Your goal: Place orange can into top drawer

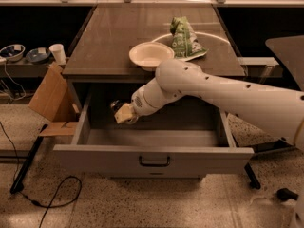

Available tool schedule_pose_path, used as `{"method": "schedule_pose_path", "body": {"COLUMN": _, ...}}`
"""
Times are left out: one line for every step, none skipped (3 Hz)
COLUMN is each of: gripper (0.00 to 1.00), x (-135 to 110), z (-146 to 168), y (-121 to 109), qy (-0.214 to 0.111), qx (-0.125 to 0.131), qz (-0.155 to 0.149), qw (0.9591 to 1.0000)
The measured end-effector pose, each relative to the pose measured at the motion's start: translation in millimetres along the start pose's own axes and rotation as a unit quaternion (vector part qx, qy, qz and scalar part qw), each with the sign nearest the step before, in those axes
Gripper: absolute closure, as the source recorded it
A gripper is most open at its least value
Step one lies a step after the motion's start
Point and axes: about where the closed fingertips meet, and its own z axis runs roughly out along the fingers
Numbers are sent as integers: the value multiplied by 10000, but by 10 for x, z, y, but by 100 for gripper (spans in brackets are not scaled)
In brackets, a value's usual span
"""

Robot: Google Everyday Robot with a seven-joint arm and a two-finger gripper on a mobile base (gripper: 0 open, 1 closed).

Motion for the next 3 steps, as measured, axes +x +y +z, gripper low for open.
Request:
{"method": "schedule_pose_path", "body": {"gripper": 81, "x": -33, "z": 133, "y": 26, "qy": 115, "qx": 41, "qz": -116, "qw": 9999}}
{"method": "schedule_pose_path", "body": {"gripper": 58, "x": -35, "z": 243, "y": 23, "qy": 277, "qx": 143, "qz": -218, "qw": 9993}}
{"method": "schedule_pose_path", "body": {"gripper": 35, "x": -10, "z": 322, "y": 17, "qy": 433, "qx": 272, "qz": -279, "qw": 9983}}
